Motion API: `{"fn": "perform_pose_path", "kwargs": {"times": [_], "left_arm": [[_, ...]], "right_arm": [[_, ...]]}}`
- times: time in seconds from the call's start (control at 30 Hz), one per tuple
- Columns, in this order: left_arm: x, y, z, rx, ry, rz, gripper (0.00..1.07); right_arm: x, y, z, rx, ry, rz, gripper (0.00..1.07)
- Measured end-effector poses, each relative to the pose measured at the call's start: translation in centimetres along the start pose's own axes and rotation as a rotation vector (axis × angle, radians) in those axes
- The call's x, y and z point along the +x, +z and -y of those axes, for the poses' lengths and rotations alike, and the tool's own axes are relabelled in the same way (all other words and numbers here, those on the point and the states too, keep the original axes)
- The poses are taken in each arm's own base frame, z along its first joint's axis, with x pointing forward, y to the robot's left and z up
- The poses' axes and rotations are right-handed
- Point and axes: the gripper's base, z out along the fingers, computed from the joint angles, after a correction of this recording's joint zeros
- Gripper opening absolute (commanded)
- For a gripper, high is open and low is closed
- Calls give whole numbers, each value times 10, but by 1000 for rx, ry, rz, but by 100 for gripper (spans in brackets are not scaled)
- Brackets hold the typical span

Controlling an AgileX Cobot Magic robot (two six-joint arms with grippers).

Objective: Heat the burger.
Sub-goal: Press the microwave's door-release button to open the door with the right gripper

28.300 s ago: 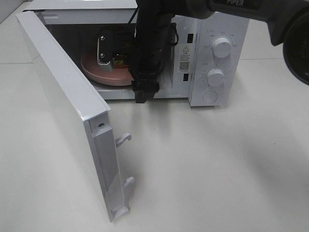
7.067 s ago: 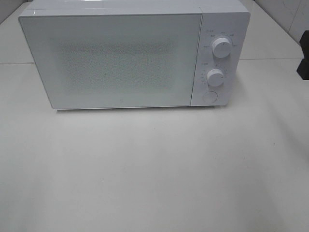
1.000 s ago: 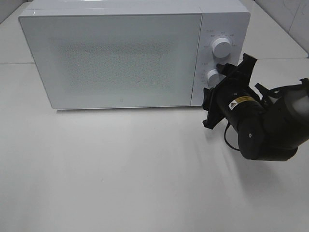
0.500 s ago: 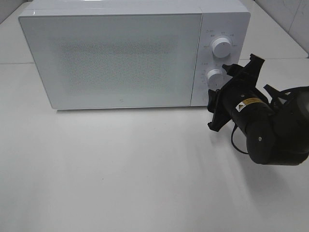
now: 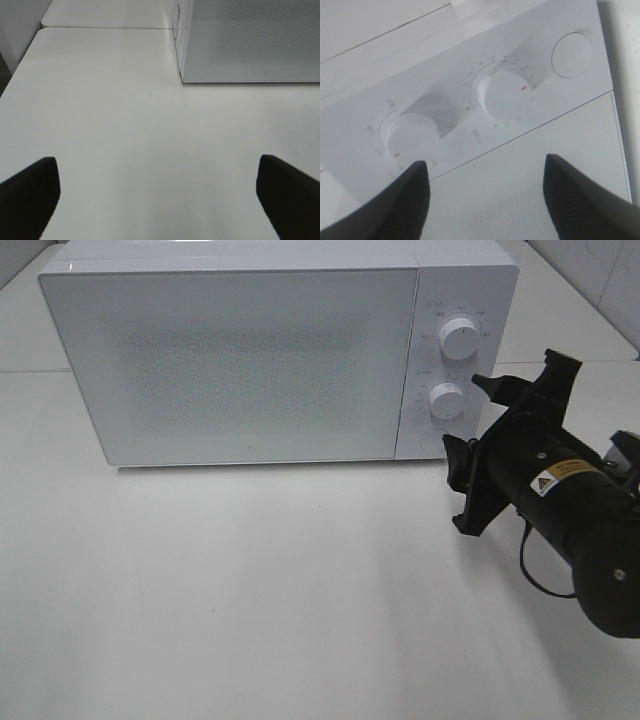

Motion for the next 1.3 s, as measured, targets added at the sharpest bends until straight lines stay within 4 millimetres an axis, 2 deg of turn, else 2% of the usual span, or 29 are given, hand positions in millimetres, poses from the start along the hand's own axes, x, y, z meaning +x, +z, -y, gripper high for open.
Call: {"fn": "perform_pose_path", "kwargs": {"times": [0.07, 0.1, 0.17, 0.23, 0.27, 0.37, 0.43, 0.47, 0.5, 0.53, 0.6, 0.63, 0.67, 0.7, 0.73, 0.8, 0.9, 0.97, 1.13, 1.17, 1.23, 1.27, 1.3], "left_arm": [[0, 0, 0, 0, 0, 0, 100], [0, 0, 0, 0, 0, 0, 100], [0, 0, 0, 0, 0, 0, 100], [0, 0, 0, 0, 0, 0, 100], [0, 0, 0, 0, 0, 0, 100], [0, 0, 0, 0, 0, 0, 100], [0, 0, 0, 0, 0, 0, 100], [0, 0, 0, 0, 0, 0, 100], [0, 0, 0, 0, 0, 0, 100], [0, 0, 0, 0, 0, 0, 100], [0, 0, 0, 0, 0, 0, 100], [0, 0, 0, 0, 0, 0, 100], [0, 0, 0, 0, 0, 0, 100], [0, 0, 0, 0, 0, 0, 100], [0, 0, 0, 0, 0, 0, 100], [0, 0, 0, 0, 0, 0, 100], [0, 0, 0, 0, 0, 0, 100], [0, 0, 0, 0, 0, 0, 100], [0, 0, 0, 0, 0, 0, 100], [0, 0, 0, 0, 0, 0, 100], [0, 0, 0, 0, 0, 0, 100], [0, 0, 0, 0, 0, 0, 100], [0, 0, 0, 0, 0, 0, 100]], "right_arm": [[2, -20, -10, -21, -85, -31, 66], [2, -20, -10, -21, -85, -31, 66], [-2, -45, -23, -67, -250, -52, 66], [-3, -51, -27, -86, -304, -53, 66], [-4, -61, -36, -129, -431, -49, 66], [-5, -65, -40, -149, -489, -45, 66], [-2, -79, -54, -161, -778, -51, 66], [-2, -79, -54, -161, -778, -51, 66], [-2, -81, -55, -149, -861, -56, 66], [-2, -87, -56, -109, -1023, -84, 65], [-1, -89, -55, -91, -1087, -99, 65], [-1, -94, -52, -40, -1220, -147, 65], [-1, -94, -52, -40, -1220, -147, 65], [1, -97, -49, 24, -1354, -216, 65], [1, -97, -49, 24, -1354, -216, 65], [10, -96, -51, 82, -1533, -336, 65], [14, -95, -51, 103, -1592, -385, 65], [28, -93, -62, 104, -1750, -514, 65], [33, -90, -70, 82, -1802, -527, 71], [29, -87, -74, 108, -1791, -514, 78], [25, -86, -76, 131, -1796, -515, 82], [18, -85, -76, 195, -1808, -540, 88], [18, -85, -76, 195, -1808, -540, 88]]}}
